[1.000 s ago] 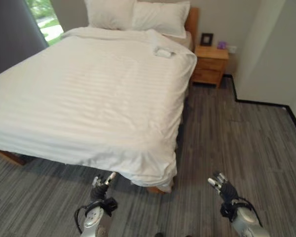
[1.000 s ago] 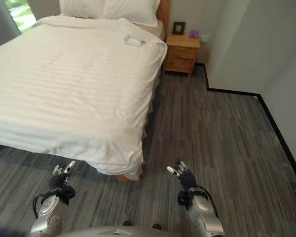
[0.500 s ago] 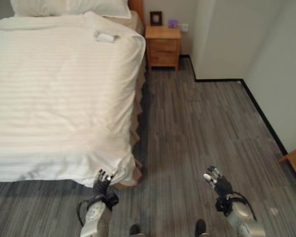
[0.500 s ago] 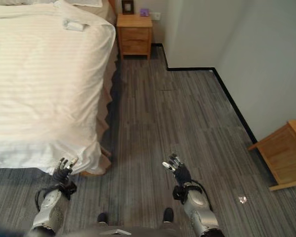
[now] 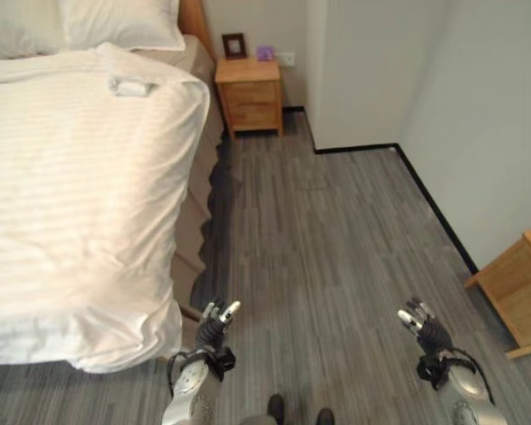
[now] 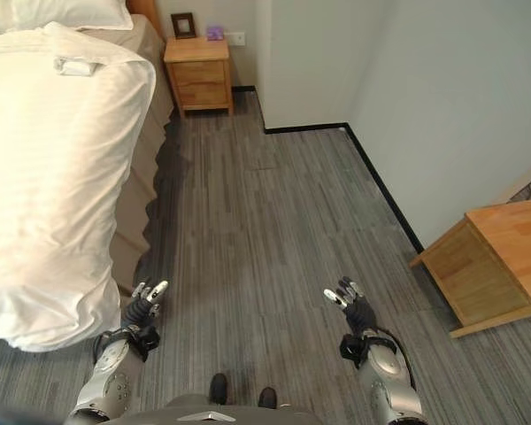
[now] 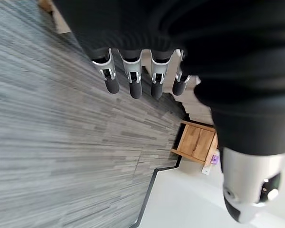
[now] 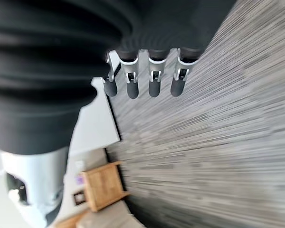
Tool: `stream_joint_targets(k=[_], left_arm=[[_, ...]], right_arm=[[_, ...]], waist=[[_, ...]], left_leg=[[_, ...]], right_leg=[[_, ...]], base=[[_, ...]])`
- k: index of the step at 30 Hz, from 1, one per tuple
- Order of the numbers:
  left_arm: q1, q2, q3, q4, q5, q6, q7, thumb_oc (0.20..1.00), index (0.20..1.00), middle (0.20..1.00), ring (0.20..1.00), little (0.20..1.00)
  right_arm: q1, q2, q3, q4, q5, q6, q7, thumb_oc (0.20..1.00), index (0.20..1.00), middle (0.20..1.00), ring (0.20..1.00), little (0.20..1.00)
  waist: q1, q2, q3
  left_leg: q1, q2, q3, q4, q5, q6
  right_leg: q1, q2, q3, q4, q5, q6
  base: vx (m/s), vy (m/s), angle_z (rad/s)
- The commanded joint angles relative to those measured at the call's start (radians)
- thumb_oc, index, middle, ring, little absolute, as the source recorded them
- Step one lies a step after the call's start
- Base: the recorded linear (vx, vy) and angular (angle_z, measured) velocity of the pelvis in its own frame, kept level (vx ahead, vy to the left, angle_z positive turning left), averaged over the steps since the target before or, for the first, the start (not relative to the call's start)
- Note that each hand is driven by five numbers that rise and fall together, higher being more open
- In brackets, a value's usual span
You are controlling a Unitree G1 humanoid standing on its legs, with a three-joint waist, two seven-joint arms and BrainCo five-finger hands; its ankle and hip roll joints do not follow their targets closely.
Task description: Making the bed.
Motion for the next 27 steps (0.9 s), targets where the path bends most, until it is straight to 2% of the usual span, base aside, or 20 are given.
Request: stream_joint_targets(k=[1,2,3,4,10,14,16,17,18,19,20,22,23,24,25,26,27], left_arm=[[-0.035,0.056,0.022,-0.024,0.022,-0.065,0.019,1.000,1.000,1.000,1.000,1.000],[-0.035,0.056,0.022,-0.024,0.022,-0.065,0.019,1.000,1.000,1.000,1.000,1.000],[-0.040,0.113,0.050,-0.061,0.112,-0.045,0.027,1.000,1.000,1.000,1.000,1.000],[-0.033,0.133,0.046,-0.090,0.143,-0.043,0.012,1.000,1.000,1.000,1.000,1.000],[-0.017,0.145,0.030,-0.153,0.112,-0.035,-0.021,1.000,1.000,1.000,1.000,1.000],[-0.039,0.128,0.011,-0.159,0.093,-0.033,-0.006,1.000,1.000,1.000,1.000,1.000],[-0.049,0.125,0.005,-0.156,0.107,-0.026,-0.010,1.000,1.000,1.000,1.000,1.000],[-0.056,0.126,0.001,-0.151,0.116,-0.025,-0.007,1.000,1.000,1.000,1.000,1.000],[-0.057,0.133,0.001,-0.160,0.131,-0.017,-0.012,1.000,1.000,1.000,1.000,1.000],[-0.057,0.132,0.001,-0.160,0.131,-0.017,-0.012,1.000,1.000,1.000,1.000,1.000],[-0.051,0.142,0.014,-0.174,0.136,-0.016,-0.022,1.000,1.000,1.000,1.000,1.000],[-0.049,0.141,0.014,-0.175,0.136,-0.016,-0.023,1.000,1.000,1.000,1.000,1.000],[-0.038,0.141,0.018,-0.183,0.126,-0.016,-0.042,1.000,1.000,1.000,1.000,1.000],[-0.044,0.143,0.015,-0.179,0.128,-0.014,-0.050,1.000,1.000,1.000,1.000,1.000],[-0.043,0.143,0.014,-0.179,0.127,-0.014,-0.051,1.000,1.000,1.000,1.000,1.000],[-0.038,0.145,0.011,-0.186,0.136,-0.012,-0.064,1.000,1.000,1.000,1.000,1.000],[-0.039,0.144,0.008,-0.197,0.143,-0.014,-0.071,1.000,1.000,1.000,1.000,1.000]], right_arm=[[-0.015,0.008,-0.008,-0.048,-0.023,-0.053,0.006,1.000,1.000,1.000,1.000,1.000],[-0.015,0.008,-0.008,-0.048,-0.023,-0.053,0.006,1.000,1.000,1.000,1.000,1.000],[-0.067,-0.039,0.044,-0.113,-0.117,-0.034,0.040,1.000,1.000,1.000,1.000,1.000],[-0.090,-0.052,0.043,-0.113,-0.130,-0.035,0.046,1.000,1.000,1.000,1.000,1.000],[-0.179,-0.032,0.062,-0.122,-0.098,-0.035,0.035,1.000,1.000,1.000,1.000,1.000],[-0.198,-0.019,0.072,-0.115,-0.124,-0.024,0.013,1.000,1.000,1.000,1.000,1.000],[-0.178,-0.027,0.063,-0.126,-0.179,-0.013,0.013,1.000,1.000,1.000,1.000,1.000],[-0.165,-0.025,0.059,-0.132,-0.199,-0.013,0.008,1.000,1.000,1.000,1.000,1.000],[-0.130,-0.019,0.045,-0.117,-0.209,-0.012,0.004,1.000,1.000,1.000,1.000,1.000],[-0.129,-0.019,0.045,-0.118,-0.209,-0.012,0.004,1.000,1.000,1.000,1.000,1.000],[-0.080,-0.012,0.006,-0.125,-0.158,-0.012,0.023,1.000,1.000,1.000,1.000,1.000],[-0.078,-0.013,0.006,-0.125,-0.157,-0.012,0.024,1.000,1.000,1.000,1.000,1.000],[-0.032,-0.016,-0.026,-0.133,-0.128,-0.020,0.036,1.000,1.000,1.000,1.000,1.000],[-0.018,-0.016,-0.037,-0.131,-0.125,-0.021,0.037,1.000,1.000,1.000,1.000,1.000],[-0.017,-0.017,-0.037,-0.131,-0.125,-0.021,0.037,1.000,1.000,1.000,1.000,1.000],[0.028,-0.017,-0.060,-0.141,-0.126,-0.018,0.041,1.000,1.000,1.000,1.000,1.000],[0.050,-0.014,-0.071,-0.149,-0.133,-0.018,0.048,1.000,1.000,1.000,1.000,1.000]], waist=[[0.020,-0.035,-0.032],[0.020,-0.035,-0.032],[0.036,-0.038,-0.040],[0.040,-0.039,-0.040],[0.064,-0.041,-0.039],[0.070,-0.033,-0.013],[0.061,-0.027,0.000],[0.051,-0.022,0.020],[0.033,0.008,0.048],[0.034,0.006,0.047],[-0.011,0.008,0.050],[-0.012,0.015,0.052],[-0.054,0.010,0.048],[-0.077,0.004,0.044],[-0.078,0.012,0.045],[-0.105,0.009,0.041],[-0.116,0.006,0.034]], left_leg=[[-0.001,-0.018,0.018,0.052,-0.092,0.012],[-0.001,-0.018,0.018,0.052,-0.092,0.012],[0.024,-0.024,0.021,0.036,-0.102,0.024],[0.026,-0.025,0.020,0.036,-0.106,0.027],[0.023,-0.039,0.037,0.052,-0.135,0.047],[0.011,-0.052,0.041,0.082,-0.159,0.074],[0.023,-0.059,0.028,0.086,-0.171,0.092],[0.038,-0.063,0.022,0.088,-0.180,0.105],[0.074,-0.047,0.010,0.090,-0.196,0.121],[0.074,-0.049,0.011,0.089,-0.196,0.121],[0.151,-0.032,-0.011,0.068,-0.205,0.101],[0.163,-0.024,-0.014,0.060,-0.207,0.099],[0.237,-0.014,-0.050,0.033,-0.233,0.071],[0.268,-0.006,-0.074,0.027,-0.235,0.058],[0.274,0.005,-0.075,0.023,-0.238,0.057],[0.316,0.023,-0.104,0.022,-0.242,0.033],[0.338,0.030,-0.112,0.034,-0.243,0.023]], right_leg=[[-0.014,-0.124,0.006,0.027,0.050,0.104],[-0.014,-0.124,0.006,0.027,0.050,0.104],[-0.004,-0.134,0.013,0.037,0.038,0.108],[-0.005,-0.135,0.016,0.039,0.037,0.110],[-0.016,-0.151,0.037,0.059,0.035,0.129],[-0.105,-0.179,0.060,0.238,0.034,0.153],[-0.164,-0.193,0.072,0.384,0.077,0.161],[-0.214,-0.204,0.084,0.484,0.137,0.167],[-0.308,-0.220,0.071,0.643,0.168,0.160],[-0.313,-0.222,0.073,0.651,0.164,0.160],[-0.405,-0.173,0.078,0.532,0.125,0.154],[-0.394,-0.166,0.071,0.527,0.122,0.152],[-0.426,-0.135,0.078,0.309,0.134,0.162],[-0.440,-0.106,0.102,0.205,0.162,0.168],[-0.427,-0.097,0.095,0.187,0.169,0.167],[-0.443,-0.074,0.108,0.063,0.211,0.183],[-0.455,-0.073,0.085,0.033,0.237,0.192]], base=[[0.00,0.000,0.00],[0.13,0.145,0.05],[0.15,0.176,0.07],[0.18,0.205,0.01],[0.06,0.091,-0.11],[0.04,0.119,-0.06],[0.10,0.163,0.07],[0.27,0.259,0.06],[0.25,0.221,0.14],[0.65,0.148,0.09],[0.45,-0.011,0.19],[0.44,-0.049,0.20],[0.63,-0.133,0.27],[0.65,-0.132,0.34],[0.66,-0.159,0.71],[0.67,-0.180,0.81],[0.85,-0.247,0.75]])
